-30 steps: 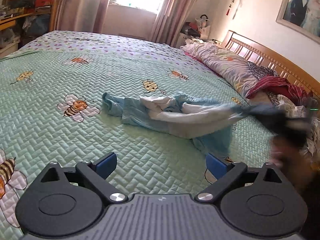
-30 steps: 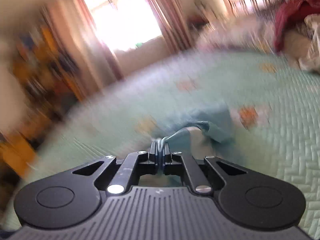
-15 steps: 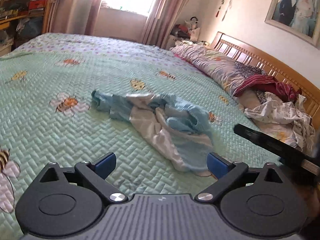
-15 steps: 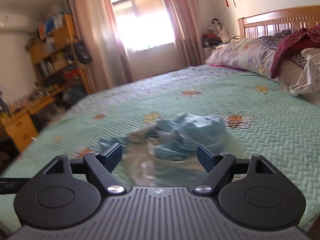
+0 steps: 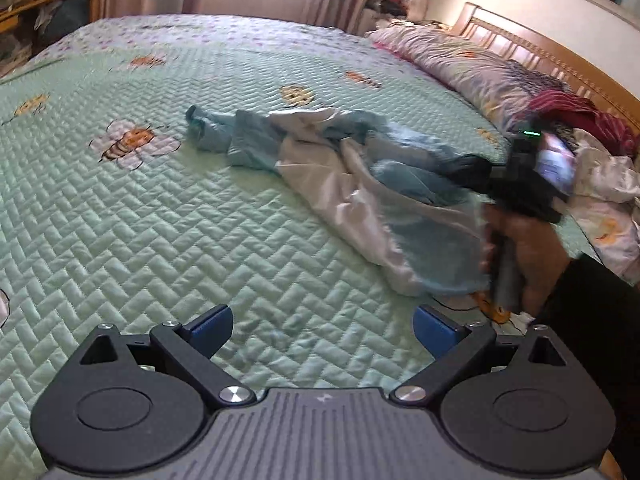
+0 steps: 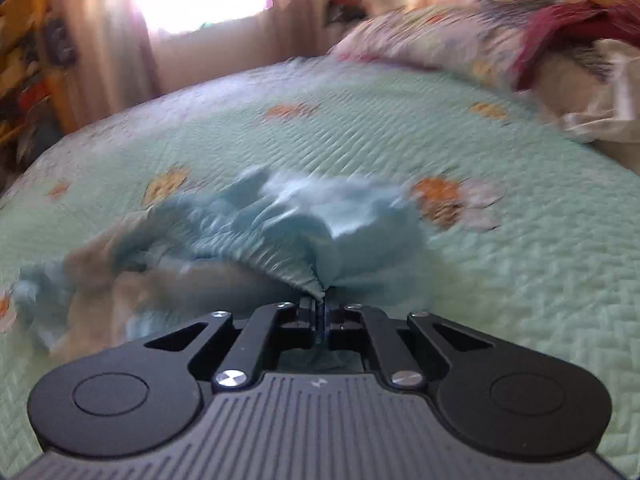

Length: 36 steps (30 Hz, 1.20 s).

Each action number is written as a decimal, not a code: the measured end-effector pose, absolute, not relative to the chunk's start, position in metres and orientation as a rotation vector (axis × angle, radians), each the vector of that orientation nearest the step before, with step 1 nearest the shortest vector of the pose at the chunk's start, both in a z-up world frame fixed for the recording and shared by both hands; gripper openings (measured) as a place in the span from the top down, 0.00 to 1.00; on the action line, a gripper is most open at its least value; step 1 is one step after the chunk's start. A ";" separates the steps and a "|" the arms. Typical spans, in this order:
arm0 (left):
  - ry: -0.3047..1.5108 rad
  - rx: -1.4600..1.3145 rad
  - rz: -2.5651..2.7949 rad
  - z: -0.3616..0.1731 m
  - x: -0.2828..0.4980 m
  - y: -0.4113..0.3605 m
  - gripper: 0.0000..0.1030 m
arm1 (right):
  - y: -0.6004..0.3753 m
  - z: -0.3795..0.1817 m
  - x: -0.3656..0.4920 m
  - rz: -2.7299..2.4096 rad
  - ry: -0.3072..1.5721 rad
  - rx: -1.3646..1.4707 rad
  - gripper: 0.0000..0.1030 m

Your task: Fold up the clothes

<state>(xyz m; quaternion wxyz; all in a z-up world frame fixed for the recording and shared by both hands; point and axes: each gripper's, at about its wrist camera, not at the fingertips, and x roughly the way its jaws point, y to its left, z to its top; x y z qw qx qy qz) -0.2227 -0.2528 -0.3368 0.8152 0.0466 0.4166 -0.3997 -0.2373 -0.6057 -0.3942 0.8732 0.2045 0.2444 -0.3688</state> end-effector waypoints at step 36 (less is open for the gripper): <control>0.804 0.274 -1.035 -0.323 -0.280 -0.293 0.06 | -0.571 -0.274 -0.550 -0.792 -0.055 0.768 0.96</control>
